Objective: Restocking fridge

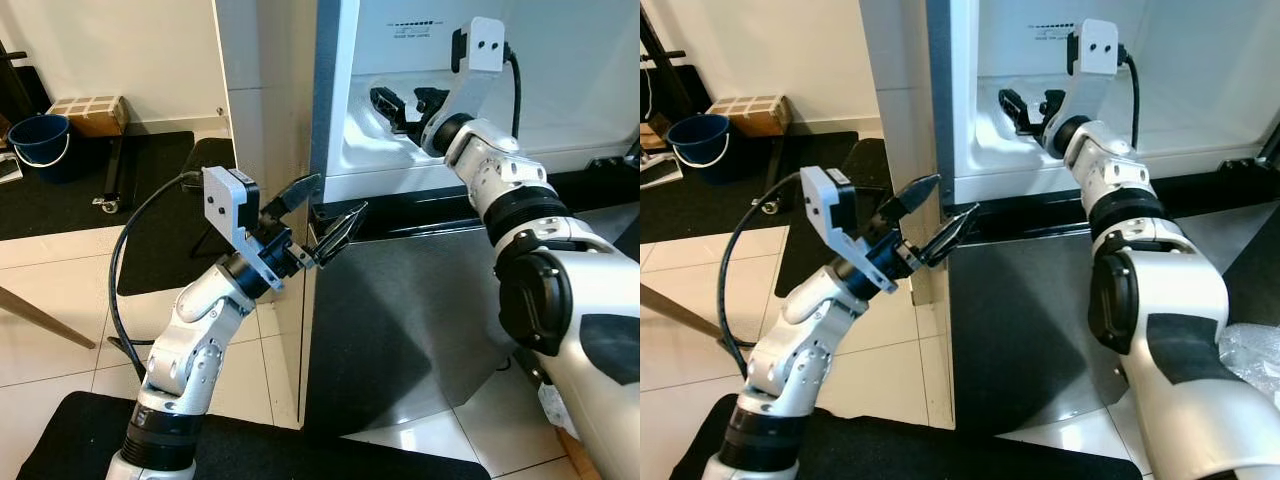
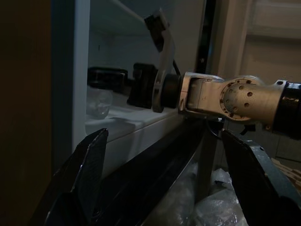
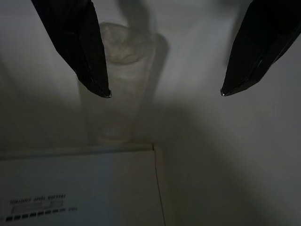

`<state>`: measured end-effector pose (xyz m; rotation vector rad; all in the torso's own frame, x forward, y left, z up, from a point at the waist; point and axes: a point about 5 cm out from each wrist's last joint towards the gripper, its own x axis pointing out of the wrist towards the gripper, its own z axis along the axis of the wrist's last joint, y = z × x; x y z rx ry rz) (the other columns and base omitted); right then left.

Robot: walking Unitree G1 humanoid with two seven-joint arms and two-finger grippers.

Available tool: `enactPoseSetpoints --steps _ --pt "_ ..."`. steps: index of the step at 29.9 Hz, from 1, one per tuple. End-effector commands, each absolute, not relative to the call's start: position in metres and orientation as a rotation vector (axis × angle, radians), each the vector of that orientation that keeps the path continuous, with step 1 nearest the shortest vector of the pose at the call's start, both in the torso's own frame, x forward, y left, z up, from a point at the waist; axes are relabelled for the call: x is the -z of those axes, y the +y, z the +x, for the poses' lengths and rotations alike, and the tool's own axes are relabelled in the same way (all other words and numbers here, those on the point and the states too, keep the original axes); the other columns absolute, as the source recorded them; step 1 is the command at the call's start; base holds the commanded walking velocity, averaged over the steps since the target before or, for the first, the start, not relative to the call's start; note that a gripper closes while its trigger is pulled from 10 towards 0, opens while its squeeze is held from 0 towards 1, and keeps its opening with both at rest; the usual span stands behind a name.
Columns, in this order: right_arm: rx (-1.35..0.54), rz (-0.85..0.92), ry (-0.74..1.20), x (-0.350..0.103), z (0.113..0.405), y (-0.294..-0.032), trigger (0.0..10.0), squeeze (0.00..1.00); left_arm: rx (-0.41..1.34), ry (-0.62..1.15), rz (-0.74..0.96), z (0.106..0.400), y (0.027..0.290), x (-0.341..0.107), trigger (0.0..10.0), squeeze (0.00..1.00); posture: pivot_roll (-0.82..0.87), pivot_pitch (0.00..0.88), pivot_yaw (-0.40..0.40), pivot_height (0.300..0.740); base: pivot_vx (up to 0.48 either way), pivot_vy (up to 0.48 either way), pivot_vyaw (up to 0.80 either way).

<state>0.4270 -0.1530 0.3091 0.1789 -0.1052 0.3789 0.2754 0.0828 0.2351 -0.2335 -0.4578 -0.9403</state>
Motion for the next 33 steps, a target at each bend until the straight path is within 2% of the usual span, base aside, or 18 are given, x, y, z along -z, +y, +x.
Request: enactPoseSetpoints --steps 1,33 --pt "-0.374 0.191 -0.062 -0.300 0.428 -0.150 10.0 0.00 0.952 -0.454 -0.257 0.272 0.080 -0.235 10.0 0.00 0.07 0.035 -0.040 0.740 0.000 0.000 0.00" --pt "-0.302 0.167 0.045 -0.275 0.428 -0.152 10.0 0.00 0.940 -0.438 -0.260 0.266 0.081 -0.234 10.0 0.00 0.08 0.043 -0.043 0.740 0.000 0.000 0.00"
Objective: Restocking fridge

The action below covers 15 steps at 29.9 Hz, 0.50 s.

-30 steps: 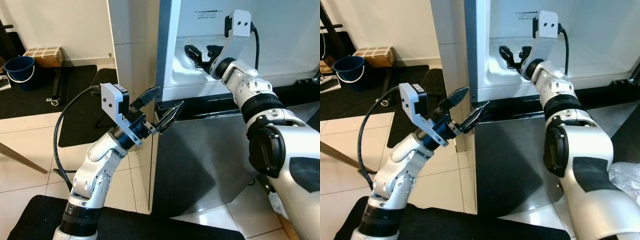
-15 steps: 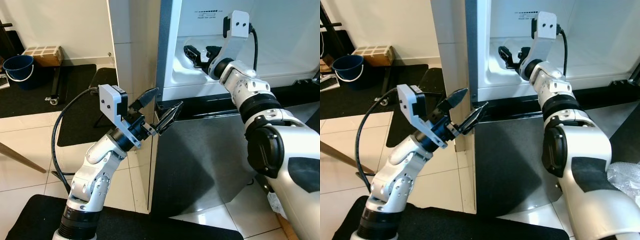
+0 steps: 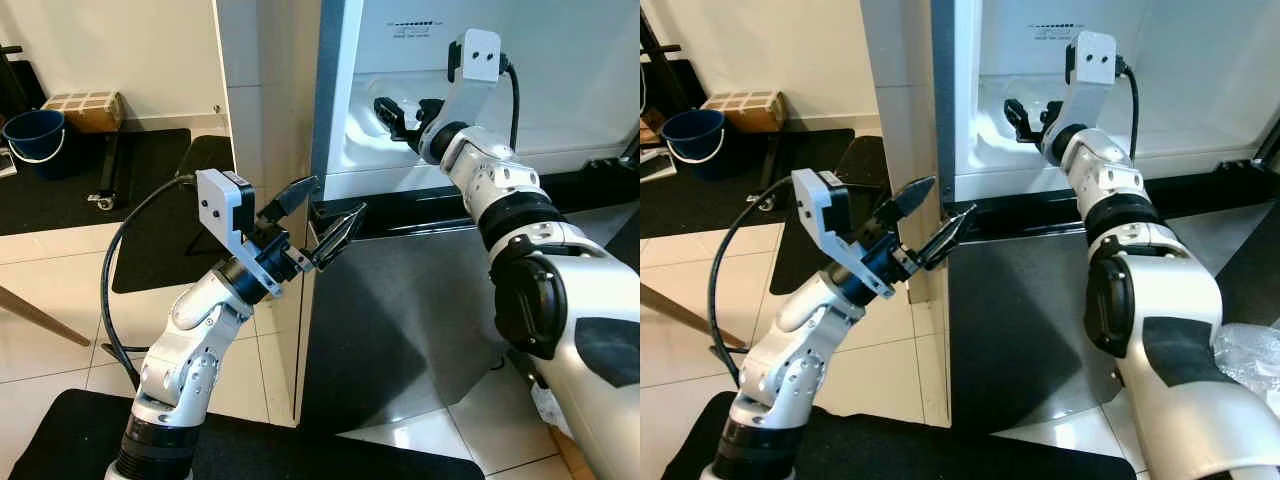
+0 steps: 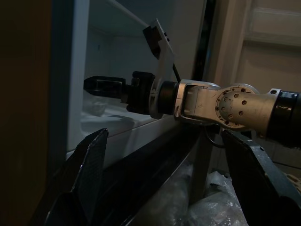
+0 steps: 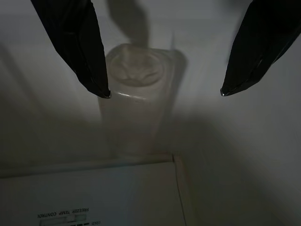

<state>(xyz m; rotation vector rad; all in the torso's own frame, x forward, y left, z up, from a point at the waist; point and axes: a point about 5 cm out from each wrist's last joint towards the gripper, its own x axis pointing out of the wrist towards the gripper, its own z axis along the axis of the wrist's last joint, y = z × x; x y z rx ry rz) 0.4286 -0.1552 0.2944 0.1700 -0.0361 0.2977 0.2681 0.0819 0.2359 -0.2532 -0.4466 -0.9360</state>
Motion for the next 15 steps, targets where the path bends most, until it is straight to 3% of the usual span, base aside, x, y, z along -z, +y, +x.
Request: enactPoseSetpoints --steps 1,3,4,5,9,10,15 --pt "-0.303 0.167 0.046 -0.2743 0.4281 -0.1514 10.0 0.00 0.940 -0.438 -0.260 0.2657 0.0809 -0.2345 10.0 0.00 0.08 0.043 -0.043 0.740 0.000 0.000 0.00" --pt "-0.308 0.167 0.048 -0.2740 0.4281 -0.1504 10.0 0.00 0.940 -0.439 -0.261 0.2657 0.0809 -0.2348 10.0 0.00 0.08 0.045 -0.044 0.740 0.000 0.000 0.00" --pt "-0.314 0.162 0.050 -0.2736 0.4280 -0.1493 7.2 0.00 0.938 -0.439 -0.261 0.2657 0.0811 -0.2349 10.0 0.00 0.08 0.046 -0.045 0.740 0.000 0.000 0.00" --pt "-0.316 0.160 0.050 -0.2734 0.4280 -0.1488 0.0 0.00 0.937 -0.439 -0.263 0.2657 0.0811 -0.2351 10.0 0.00 0.08 0.047 -0.045 0.740 0.000 0.000 0.00" --pt "-0.316 0.164 0.046 -0.2739 0.4281 -0.1485 0.0 0.00 0.934 -0.440 -0.264 0.2656 0.0815 -0.2352 10.0 0.00 0.09 0.047 -0.046 0.740 0.000 0.000 0.00" --pt "-0.317 0.168 0.040 -0.2749 0.4281 -0.1485 0.9 0.00 0.933 -0.440 -0.264 0.2655 0.0819 -0.2352 10.0 0.00 0.08 0.047 -0.046 0.740 0.000 0.000 0.00" --pt "-0.318 0.179 0.025 -0.2773 0.4282 -0.1489 0.4 0.00 0.931 -0.441 -0.263 0.2658 0.0823 -0.2353 10.0 0.00 0.09 0.046 -0.046 0.740 0.000 0.000 0.00"
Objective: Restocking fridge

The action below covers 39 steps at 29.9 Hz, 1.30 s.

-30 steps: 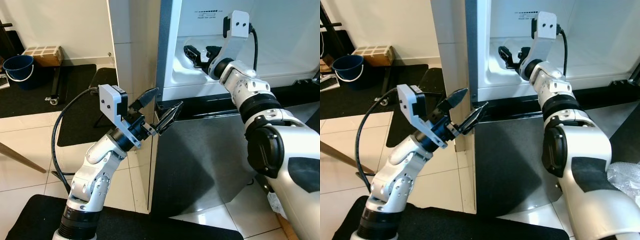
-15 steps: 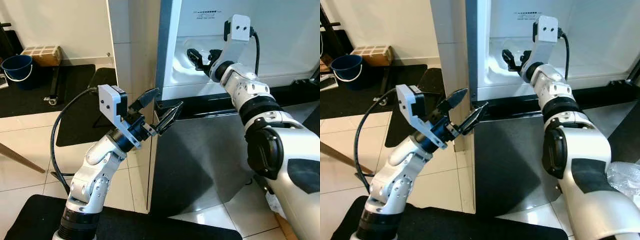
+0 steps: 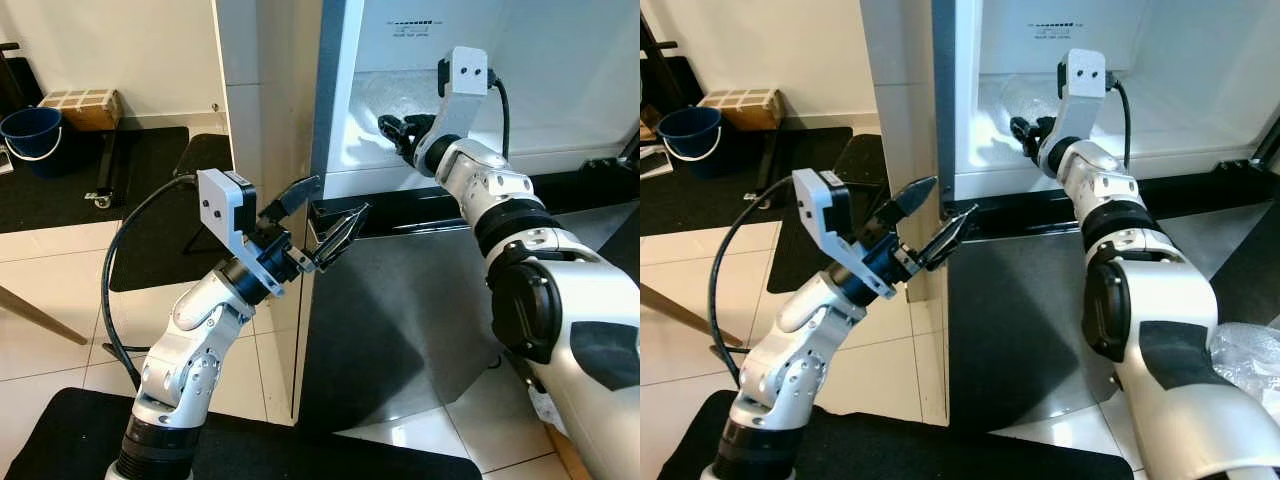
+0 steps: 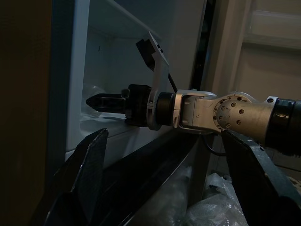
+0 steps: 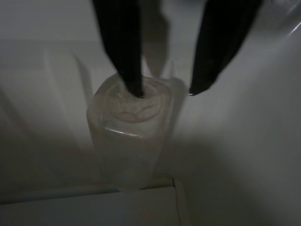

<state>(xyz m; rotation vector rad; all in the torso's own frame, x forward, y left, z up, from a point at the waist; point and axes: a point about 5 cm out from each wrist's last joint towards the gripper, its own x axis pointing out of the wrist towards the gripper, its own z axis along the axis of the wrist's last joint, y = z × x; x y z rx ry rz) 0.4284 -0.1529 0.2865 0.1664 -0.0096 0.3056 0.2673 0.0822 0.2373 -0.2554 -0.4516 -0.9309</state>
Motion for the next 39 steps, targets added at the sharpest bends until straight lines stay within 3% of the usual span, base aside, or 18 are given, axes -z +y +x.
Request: enactPoseSetpoints --steps 1,7,8,9,10,12,13,21,39 --pt "-0.320 0.184 0.012 -0.279 0.428 -0.149 1.0 0.00 0.931 -0.441 -0.263 0.266 0.082 -0.235 10.0 0.00 0.08 0.045 -0.045 0.740 0.000 0.000 0.00" --pt "-0.316 0.200 -0.017 -0.284 0.428 -0.152 1.0 0.00 0.933 -0.441 -0.261 0.267 0.082 -0.235 10.0 0.00 0.08 0.041 -0.044 0.740 0.000 0.000 0.00" --pt "-0.308 0.203 -0.032 -0.286 0.428 -0.154 10.0 0.00 0.934 -0.441 -0.261 0.267 0.082 -0.235 10.0 0.00 0.08 0.038 -0.042 0.740 0.000 0.000 0.00" --pt "-0.287 0.191 -0.047 -0.289 0.428 -0.158 10.0 0.00 0.936 -0.441 -0.261 0.267 0.082 -0.235 10.0 0.00 0.08 0.036 -0.041 0.740 0.000 0.000 0.00" --pt "-0.270 0.193 -0.065 -0.292 0.428 -0.163 10.0 0.18 0.937 -0.442 -0.260 0.267 0.082 -0.235 10.0 0.00 0.08 0.035 -0.040 0.740 0.000 0.000 0.00" --pt "-0.260 0.195 -0.077 -0.294 0.428 -0.166 10.0 0.18 0.938 -0.442 -0.260 0.267 0.081 -0.235 10.0 0.00 0.08 0.035 -0.040 0.740 0.000 0.000 0.00" --pt "-0.247 0.191 -0.097 -0.298 0.428 -0.170 10.0 1.00 0.939 -0.443 -0.260 0.267 0.081 -0.236 10.0 0.00 0.08 0.033 -0.040 0.740 0.000 0.000 0.00" --pt "-0.244 0.214 -0.215 -0.323 0.425 -0.179 10.0 1.00 0.946 -0.449 -0.263 0.266 0.080 -0.237 10.0 0.00 0.08 0.042 -0.041 0.740 0.000 0.000 0.00" --pt "-0.300 0.104 -0.226 -0.340 0.426 -0.160 10.0 1.00 0.931 -0.475 -0.279 0.255 0.080 -0.244 10.0 0.00 0.11 0.112 -0.079 0.740 0.000 0.000 0.00"
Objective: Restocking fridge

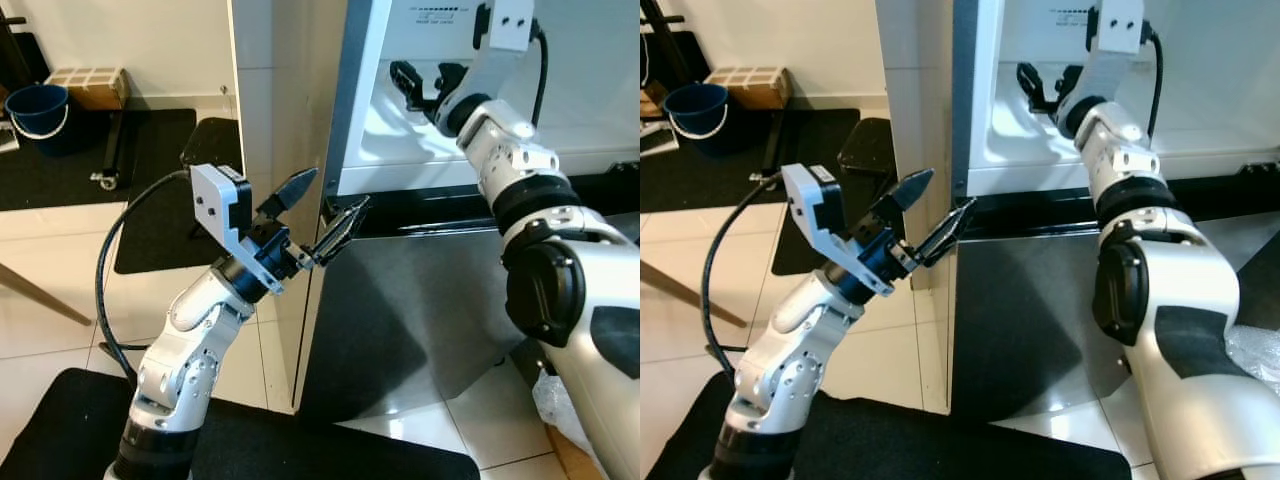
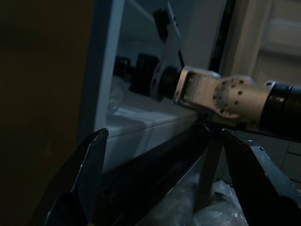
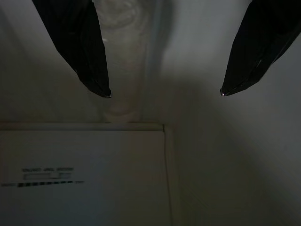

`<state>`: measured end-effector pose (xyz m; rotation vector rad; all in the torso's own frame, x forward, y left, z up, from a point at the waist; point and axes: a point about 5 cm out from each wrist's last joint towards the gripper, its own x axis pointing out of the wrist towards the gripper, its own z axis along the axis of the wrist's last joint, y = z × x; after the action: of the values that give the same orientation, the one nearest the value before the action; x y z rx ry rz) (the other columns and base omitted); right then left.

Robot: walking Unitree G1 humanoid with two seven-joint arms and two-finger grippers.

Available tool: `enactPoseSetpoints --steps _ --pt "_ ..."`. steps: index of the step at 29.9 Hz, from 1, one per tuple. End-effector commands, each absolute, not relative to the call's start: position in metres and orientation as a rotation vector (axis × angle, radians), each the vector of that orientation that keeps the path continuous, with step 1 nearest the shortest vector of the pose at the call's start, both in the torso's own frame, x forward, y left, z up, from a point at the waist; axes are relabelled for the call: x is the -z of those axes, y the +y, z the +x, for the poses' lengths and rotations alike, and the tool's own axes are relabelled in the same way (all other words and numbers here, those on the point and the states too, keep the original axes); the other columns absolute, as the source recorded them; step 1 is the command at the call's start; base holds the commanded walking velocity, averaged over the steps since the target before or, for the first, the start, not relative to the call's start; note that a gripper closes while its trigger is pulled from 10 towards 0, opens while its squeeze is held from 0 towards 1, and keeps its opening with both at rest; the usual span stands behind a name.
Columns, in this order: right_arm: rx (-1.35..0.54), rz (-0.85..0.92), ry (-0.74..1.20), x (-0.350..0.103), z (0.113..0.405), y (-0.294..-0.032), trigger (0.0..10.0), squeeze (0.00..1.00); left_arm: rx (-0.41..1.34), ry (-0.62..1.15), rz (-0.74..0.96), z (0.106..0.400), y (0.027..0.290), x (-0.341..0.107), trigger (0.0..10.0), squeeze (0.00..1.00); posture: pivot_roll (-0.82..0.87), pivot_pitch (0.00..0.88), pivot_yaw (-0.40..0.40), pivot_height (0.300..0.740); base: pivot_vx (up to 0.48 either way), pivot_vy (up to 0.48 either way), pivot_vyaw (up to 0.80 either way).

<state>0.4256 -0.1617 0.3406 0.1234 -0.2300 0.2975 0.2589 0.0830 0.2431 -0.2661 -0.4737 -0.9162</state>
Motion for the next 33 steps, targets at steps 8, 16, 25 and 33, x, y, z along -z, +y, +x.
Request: enactPoseSetpoints --steps 8,16,25,33 --pt "-0.274 -0.017 -0.181 -0.335 0.428 -0.152 10.0 1.00 0.913 -0.477 -0.284 0.245 0.084 -0.245 10.0 0.00 0.13 0.151 -0.096 0.740 0.000 0.000 0.00" --pt "-0.264 -0.128 -0.154 -0.333 0.428 -0.147 10.0 0.00 0.915 -0.473 -0.284 0.239 0.084 -0.247 10.0 0.00 0.14 0.159 -0.095 0.740 0.000 0.000 0.00" --pt "-0.237 -0.205 -0.122 -0.329 0.429 -0.150 10.0 0.00 0.918 -0.466 -0.288 0.239 0.083 -0.249 10.0 0.00 0.13 0.153 -0.087 0.740 0.000 0.000 0.00" --pt "-0.192 -0.183 -0.121 -0.331 0.429 -0.159 0.0 0.00 0.922 -0.471 -0.282 0.241 0.084 -0.251 10.0 0.00 0.14 0.130 -0.081 0.740 0.000 0.000 0.00"
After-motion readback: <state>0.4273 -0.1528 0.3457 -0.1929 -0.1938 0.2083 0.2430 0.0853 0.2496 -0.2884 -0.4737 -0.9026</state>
